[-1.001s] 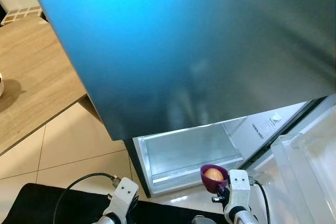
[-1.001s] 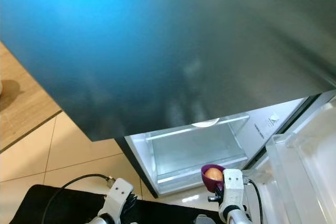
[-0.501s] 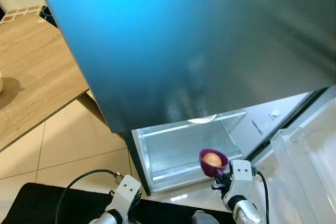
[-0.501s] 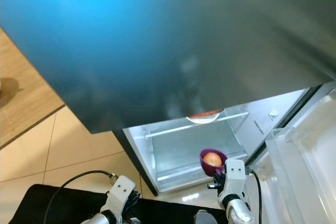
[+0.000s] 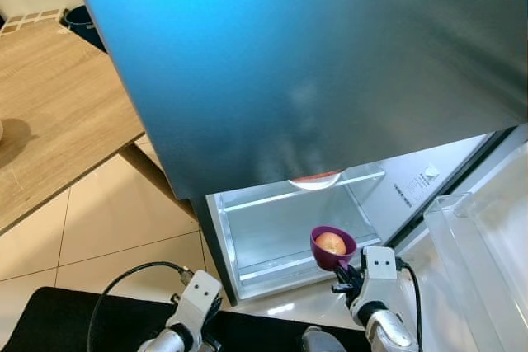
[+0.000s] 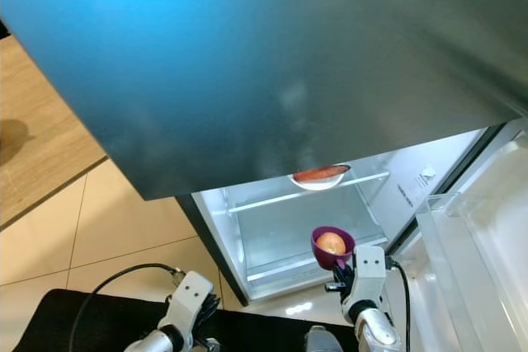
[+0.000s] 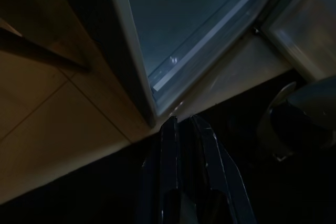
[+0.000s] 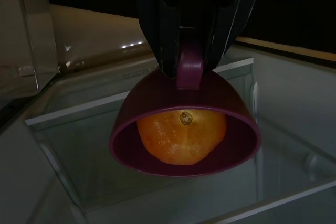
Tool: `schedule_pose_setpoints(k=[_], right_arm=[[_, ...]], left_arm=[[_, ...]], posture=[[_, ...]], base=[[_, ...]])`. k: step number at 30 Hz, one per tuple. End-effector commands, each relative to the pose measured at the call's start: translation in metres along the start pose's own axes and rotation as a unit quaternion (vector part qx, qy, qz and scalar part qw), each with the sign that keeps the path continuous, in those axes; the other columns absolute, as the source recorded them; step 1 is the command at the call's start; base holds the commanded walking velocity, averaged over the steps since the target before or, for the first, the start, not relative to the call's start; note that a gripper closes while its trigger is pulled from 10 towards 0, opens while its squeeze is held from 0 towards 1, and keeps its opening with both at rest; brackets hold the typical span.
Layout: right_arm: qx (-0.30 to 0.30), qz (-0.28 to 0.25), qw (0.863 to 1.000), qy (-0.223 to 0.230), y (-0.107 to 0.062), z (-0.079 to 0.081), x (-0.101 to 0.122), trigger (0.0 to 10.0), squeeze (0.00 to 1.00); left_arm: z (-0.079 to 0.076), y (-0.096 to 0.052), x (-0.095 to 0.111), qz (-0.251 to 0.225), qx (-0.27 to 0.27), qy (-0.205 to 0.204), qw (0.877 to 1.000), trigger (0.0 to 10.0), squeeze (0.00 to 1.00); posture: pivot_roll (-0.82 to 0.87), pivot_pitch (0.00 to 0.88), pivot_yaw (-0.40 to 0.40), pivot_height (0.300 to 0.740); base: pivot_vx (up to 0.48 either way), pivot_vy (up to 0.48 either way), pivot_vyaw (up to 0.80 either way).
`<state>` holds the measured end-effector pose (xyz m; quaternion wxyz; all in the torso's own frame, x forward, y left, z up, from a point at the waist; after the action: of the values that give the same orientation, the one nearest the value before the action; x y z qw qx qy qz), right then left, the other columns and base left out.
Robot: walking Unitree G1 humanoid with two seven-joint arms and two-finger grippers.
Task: Restocking fridge
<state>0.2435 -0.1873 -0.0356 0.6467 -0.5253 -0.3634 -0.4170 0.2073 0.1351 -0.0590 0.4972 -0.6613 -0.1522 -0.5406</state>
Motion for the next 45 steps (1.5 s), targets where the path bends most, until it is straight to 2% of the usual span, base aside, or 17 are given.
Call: schedule_pose_setpoints(k=[1, 13, 17, 29, 42, 45], right_arm=[[0.004, -0.001, 1.000, -0.002, -0.003, 0.003, -0.005, 10.0, 0.00], [0.006, 0.001, 1.000, -0.005, -0.003, 0.002, -0.004, 10.0, 0.00], [0.006, 0.000, 1.000, -0.007, -0.002, 0.002, -0.003, 10.0, 0.00], [0.010, -0.001, 1.000, -0.011, -0.002, 0.002, -0.002, 10.0, 0.00], [0.012, -0.001, 1.000, -0.013, -0.002, 0.003, -0.001, 10.0, 0.00], [0.013, -0.001, 1.000, -0.014, -0.001, 0.003, -0.001, 10.0, 0.00]], left_arm=[[-0.001, -0.003, -0.003, -0.003, 0.010, -0.015, 1.000, 10.0, 0.00], [0.002, 0.002, 0.013, -0.047, 0.019, -0.011, 0.999, 10.0, 0.00], [0.006, 0.002, 0.017, -0.060, 0.034, -0.022, 0.997, 10.0, 0.00], [0.003, -0.001, 0.020, -0.081, 0.027, -0.019, 0.996, 10.0, 0.00], [0.006, -0.004, 0.016, -0.066, 0.043, -0.021, 0.997, 10.0, 0.00], [0.005, -0.004, 0.016, -0.064, 0.040, -0.019, 0.997, 10.0, 0.00]], posture=[[-0.16, 0.174, 0.056, 0.674], [-0.16, 0.175, 0.052, 0.674], [-0.17, 0.177, 0.051, 0.674], [-0.17, 0.182, 0.046, 0.674], [-0.17, 0.182, 0.043, 0.674], [-0.17, 0.183, 0.043, 0.674]], base=[[0.000, 0.000, 0.00], [0.000, -0.451, 0.00], [0.000, 0.000, 0.00], [0.000, 0.000, 0.00], [0.000, 0.000, 0.00], [0.000, 0.480, 0.00]])
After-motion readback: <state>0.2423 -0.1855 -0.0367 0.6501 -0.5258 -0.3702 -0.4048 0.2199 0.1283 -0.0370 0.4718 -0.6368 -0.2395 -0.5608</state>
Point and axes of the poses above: a point about 5 cm out from each wrist's last joint towards the gripper, its own y axis pointing out of the wrist towards the gripper, its own x axis along the axis of the wrist's last joint, z = x × y, the point moved 1 cm from there along y, pointing out of the wrist towards the gripper, and after that the axes turned 3 degrees about y, right-handed, at the moved point
